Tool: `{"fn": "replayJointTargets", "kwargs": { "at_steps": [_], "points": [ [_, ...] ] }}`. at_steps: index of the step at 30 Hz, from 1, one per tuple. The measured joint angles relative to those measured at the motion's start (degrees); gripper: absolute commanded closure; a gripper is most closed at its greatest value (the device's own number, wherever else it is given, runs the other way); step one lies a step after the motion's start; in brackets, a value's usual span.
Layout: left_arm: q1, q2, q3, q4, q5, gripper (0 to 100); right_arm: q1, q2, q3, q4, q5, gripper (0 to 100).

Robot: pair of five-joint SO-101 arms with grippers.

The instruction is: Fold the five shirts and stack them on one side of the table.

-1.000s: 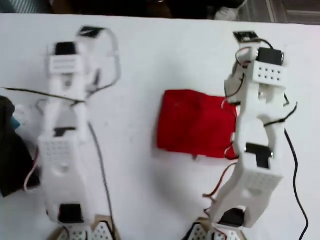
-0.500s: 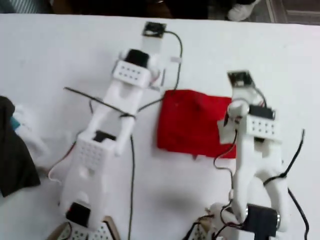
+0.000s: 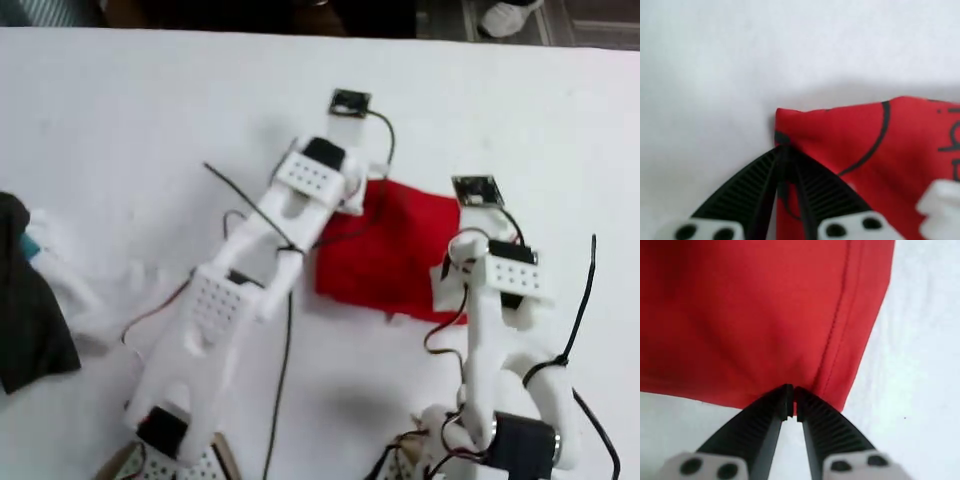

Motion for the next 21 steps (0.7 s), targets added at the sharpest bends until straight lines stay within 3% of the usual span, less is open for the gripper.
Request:
{"fn": "replayJointTargets", "kwargs": {
  "at_steps": [11,21],
  "points": [
    [0.00,-0.18,-11.60,4.66,0.00,98,0.00,0.00,0.00,0.00,0.00,97.7],
    [1.23,5.36,-13.36,3.69,0.00,98,0.00,0.00,0.00,0.00,0.00,97.7]
  ]
}}
